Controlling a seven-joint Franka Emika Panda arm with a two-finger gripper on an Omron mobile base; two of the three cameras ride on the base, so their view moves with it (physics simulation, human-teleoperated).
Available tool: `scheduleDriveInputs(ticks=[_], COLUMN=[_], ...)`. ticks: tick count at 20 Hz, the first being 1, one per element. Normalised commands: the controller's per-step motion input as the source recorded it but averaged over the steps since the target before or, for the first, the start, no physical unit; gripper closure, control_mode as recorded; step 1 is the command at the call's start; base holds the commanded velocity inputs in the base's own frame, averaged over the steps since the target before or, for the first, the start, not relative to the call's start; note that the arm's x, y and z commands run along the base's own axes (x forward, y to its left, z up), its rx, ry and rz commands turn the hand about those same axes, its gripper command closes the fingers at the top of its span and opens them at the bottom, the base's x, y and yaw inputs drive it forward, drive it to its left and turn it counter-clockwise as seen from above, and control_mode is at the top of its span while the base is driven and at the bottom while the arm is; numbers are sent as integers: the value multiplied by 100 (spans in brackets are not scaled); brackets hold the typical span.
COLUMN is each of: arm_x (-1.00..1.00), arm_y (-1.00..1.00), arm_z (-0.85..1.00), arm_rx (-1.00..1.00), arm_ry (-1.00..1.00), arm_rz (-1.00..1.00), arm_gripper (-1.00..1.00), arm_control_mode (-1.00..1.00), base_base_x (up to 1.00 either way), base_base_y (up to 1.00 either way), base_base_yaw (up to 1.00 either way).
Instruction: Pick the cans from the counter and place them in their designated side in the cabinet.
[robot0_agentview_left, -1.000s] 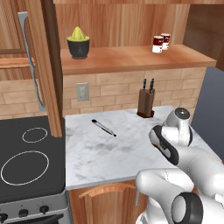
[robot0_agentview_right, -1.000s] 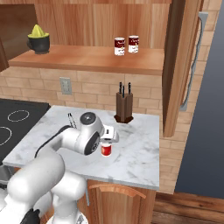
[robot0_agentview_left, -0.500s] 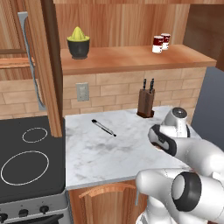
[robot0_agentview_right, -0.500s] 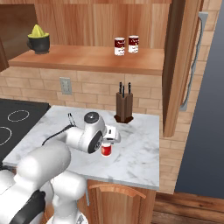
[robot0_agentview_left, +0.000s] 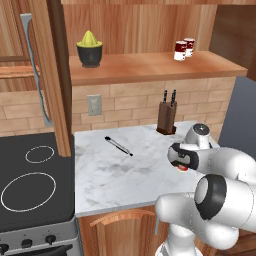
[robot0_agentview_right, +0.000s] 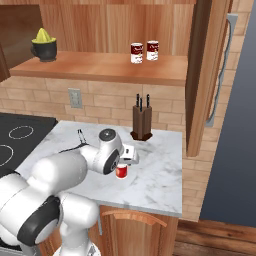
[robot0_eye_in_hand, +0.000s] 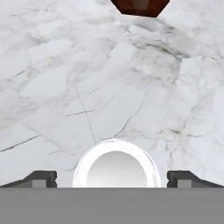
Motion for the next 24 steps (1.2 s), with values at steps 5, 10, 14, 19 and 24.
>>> scheduleDriveInputs(ticks=[5, 10, 14, 19, 24], arm_x=[15, 7, 0, 0, 1], arm_y=[-1, -4, -12, -2, 0], arm_z=[-14, -10, -5, 4, 35], arm_rx=[0, 0, 0, 0, 1], arm_ry=[1, 1, 0, 0, 0], arm_rz=[0, 0, 0, 0, 0], arm_gripper=[-100, 100, 100, 100, 100], arm_control_mode=[-100, -100, -100, -100, -100], base_base_x=[0, 0, 0, 0, 0], base_base_y=[0, 0, 0, 0, 0], base_base_yaw=[0, 0, 0, 0, 0])
